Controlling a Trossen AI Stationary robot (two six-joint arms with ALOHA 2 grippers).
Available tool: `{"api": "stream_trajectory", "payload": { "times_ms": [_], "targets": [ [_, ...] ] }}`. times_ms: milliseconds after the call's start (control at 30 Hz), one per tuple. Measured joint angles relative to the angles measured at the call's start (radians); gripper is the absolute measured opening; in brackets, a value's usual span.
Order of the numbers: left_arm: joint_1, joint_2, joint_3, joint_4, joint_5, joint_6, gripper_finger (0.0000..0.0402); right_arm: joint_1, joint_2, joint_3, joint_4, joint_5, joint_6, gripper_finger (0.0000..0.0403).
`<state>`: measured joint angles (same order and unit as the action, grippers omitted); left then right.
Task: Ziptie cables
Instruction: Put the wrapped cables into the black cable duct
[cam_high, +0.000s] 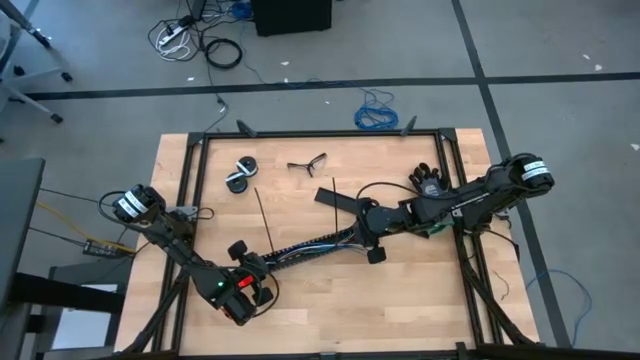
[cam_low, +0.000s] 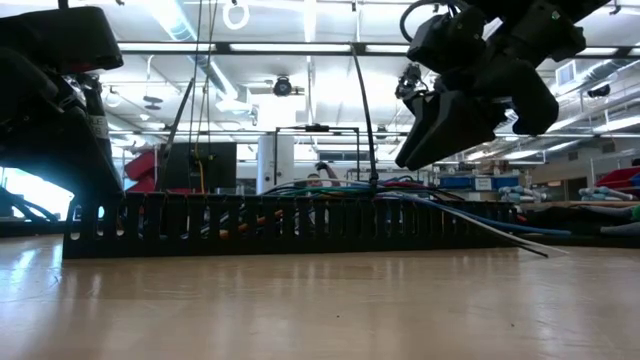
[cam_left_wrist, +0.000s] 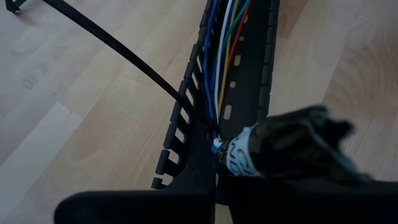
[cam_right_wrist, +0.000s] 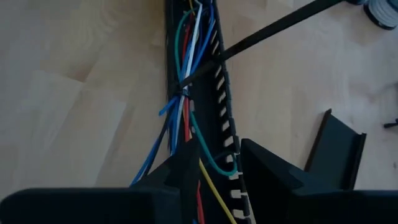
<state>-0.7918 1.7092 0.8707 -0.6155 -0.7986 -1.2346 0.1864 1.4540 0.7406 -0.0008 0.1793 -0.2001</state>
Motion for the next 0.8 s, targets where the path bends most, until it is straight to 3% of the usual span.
{"api": "stream_trajectory", "payload": {
  "times_ms": [633,800],
  "targets": [
    [0.000,0.000,-0.001,0.002,-0.007,0.000,0.0001,-0.026,0.050,-0.002,0.038,0.011,-0.011,0.0111],
    [0.000,0.000,-0.001,0.002,-0.008,0.000,0.0001,-0.037,0.050,-0.002,0.012,0.008,-0.004,0.0093]
  ]
}}
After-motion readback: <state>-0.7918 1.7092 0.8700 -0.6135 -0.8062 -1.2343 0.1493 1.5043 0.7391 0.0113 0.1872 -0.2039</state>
